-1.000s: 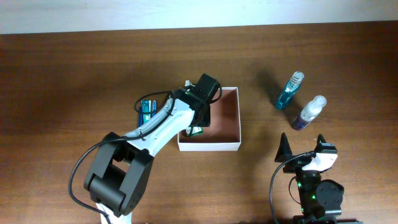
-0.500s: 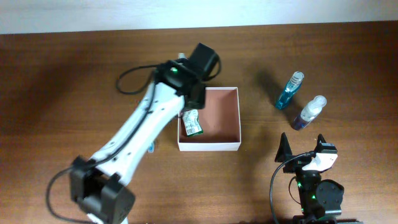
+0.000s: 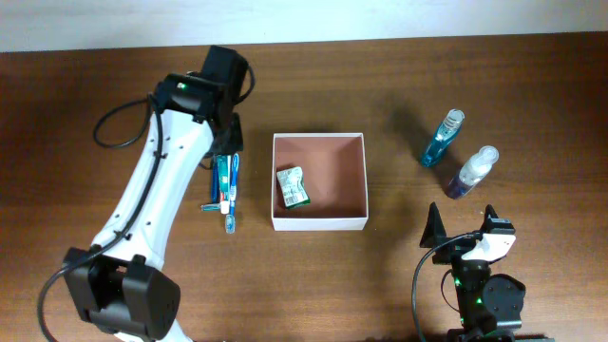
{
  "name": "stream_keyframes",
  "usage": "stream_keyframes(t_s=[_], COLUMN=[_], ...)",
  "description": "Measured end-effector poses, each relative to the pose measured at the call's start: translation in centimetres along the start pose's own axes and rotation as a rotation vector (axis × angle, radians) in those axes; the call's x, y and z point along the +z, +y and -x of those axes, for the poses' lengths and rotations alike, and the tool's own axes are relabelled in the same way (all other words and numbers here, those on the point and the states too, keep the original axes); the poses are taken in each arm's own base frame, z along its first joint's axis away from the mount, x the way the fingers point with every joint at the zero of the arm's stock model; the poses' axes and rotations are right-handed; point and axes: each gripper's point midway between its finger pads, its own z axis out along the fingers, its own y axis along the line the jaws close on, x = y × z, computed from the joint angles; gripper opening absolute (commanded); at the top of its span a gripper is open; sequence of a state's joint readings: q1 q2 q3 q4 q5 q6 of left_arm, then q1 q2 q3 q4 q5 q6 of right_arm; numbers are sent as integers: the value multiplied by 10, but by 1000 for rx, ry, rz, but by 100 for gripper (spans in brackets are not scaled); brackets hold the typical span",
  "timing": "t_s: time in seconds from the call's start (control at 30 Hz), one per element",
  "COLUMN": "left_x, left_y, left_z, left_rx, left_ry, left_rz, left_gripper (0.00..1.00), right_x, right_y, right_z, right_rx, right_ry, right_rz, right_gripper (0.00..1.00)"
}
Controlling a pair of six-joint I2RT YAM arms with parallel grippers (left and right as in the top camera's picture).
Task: Pack container
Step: 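Withdraw the left gripper back over the blue razor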
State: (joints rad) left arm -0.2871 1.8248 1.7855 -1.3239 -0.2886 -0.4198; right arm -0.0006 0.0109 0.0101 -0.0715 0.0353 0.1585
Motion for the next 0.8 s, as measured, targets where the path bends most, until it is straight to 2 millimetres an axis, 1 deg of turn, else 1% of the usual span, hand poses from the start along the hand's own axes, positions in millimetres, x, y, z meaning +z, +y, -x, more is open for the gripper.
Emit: stream_keyframes(t_s=[0.23,0.27,0.3,0.43,0.57,0.8], left_x=[52,62,68,93,109,126], left_y=[21,24,26,29,24,21], left_z=[-16,-19,-23,-35,-45,-45], left_rx=[-23,-29,-29,-22,4,22], left_ry=[110,128,142,179,187,144], left_rz=[-66,-89,-102,-181,-206,-211], left_gripper=[33,29,27,26,27,27], right_x=[0,0,0,0,0,0], right_y=[0,0,0,0,0,0], right_z=[0,0,0,0,0,0], right_rx=[0,-1,0,0,0,0], right_ry=[0,0,0,0,0,0], right_rz=[0,0,0,0,0,0], right_gripper=[99,98,99,98,98,98])
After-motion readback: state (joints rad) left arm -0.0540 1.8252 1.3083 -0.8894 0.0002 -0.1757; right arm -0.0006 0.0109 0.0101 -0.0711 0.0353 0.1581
